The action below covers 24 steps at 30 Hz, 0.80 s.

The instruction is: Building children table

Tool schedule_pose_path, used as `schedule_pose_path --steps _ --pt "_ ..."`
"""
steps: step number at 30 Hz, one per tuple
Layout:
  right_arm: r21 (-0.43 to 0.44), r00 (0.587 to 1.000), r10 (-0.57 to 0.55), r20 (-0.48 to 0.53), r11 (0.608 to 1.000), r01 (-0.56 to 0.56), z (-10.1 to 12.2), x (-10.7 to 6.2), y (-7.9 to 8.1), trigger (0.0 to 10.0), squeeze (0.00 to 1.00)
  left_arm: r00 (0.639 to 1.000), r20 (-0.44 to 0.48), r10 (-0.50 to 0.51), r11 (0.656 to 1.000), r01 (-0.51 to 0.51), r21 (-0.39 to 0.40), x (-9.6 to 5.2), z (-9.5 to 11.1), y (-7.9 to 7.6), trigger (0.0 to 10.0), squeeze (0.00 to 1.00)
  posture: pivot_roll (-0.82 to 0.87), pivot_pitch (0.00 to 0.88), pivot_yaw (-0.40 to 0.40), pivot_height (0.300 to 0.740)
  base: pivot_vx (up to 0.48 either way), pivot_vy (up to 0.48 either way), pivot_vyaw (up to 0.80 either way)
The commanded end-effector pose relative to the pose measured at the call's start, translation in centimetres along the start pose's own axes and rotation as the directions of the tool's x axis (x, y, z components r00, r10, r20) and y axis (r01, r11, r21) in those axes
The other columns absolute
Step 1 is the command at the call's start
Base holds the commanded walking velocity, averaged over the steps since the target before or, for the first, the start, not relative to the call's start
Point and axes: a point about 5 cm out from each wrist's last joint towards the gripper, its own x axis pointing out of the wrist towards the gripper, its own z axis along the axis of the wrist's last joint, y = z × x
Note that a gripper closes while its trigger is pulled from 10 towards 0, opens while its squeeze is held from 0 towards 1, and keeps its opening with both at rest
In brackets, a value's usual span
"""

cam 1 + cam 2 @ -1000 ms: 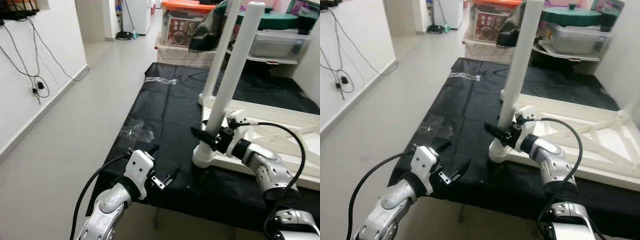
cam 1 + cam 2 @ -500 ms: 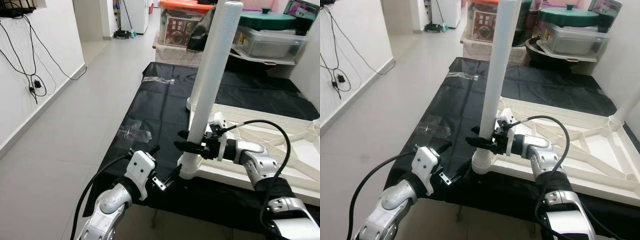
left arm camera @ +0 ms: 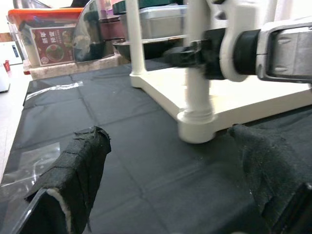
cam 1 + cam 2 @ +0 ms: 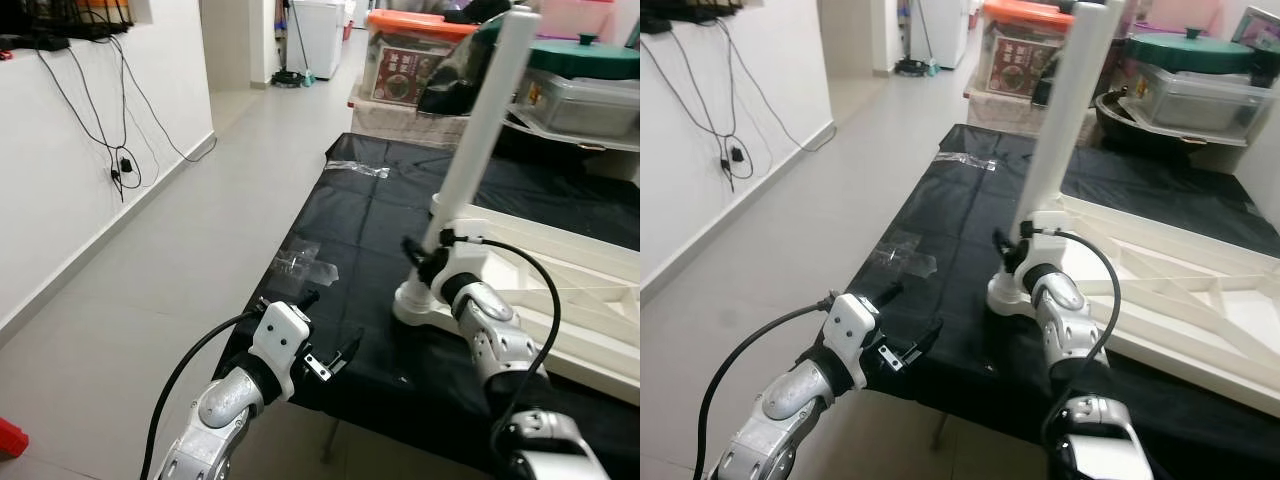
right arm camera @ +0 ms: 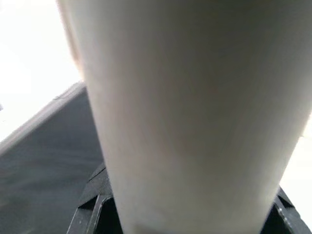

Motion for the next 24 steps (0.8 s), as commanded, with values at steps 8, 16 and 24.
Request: schedule_pose_path --steps 8,16,24 --pt "0.15 0.94 -0.34 -0.024 0.929 0.34 -1.0 -2.1 -0.8 10.0 0.0 1.0 -0.017 -0.004 1.0 0.004 0.0 0.0 -0.4 -0.1 10.0 0.0 0.12 0.0 -0.088 0.74 0.0 0.0 0.0" --pt "0.284 0.965 0.243 0.099 0.922 -0.262 -0.5 -0.4 1.4 10.0 0.0 1.0 -0.014 0.001 1.0 -0.001 -0.001 0.0 -0.4 -0.1 10.0 0.0 0.12 0.0 -0.088 0.74 0.0 0.0 0.0" --pt "0.101 0.548 0.836 -0.02 0.547 -0.831 1.2 -3.5 0.9 10.0 0.0 1.0 -0.011 -0.001 1.0 0.001 -0.002 0.2 -0.4 -0.1 10.0 0.0 0.11 0.0 -0.09 0.74 0.0 0.0 0.0"
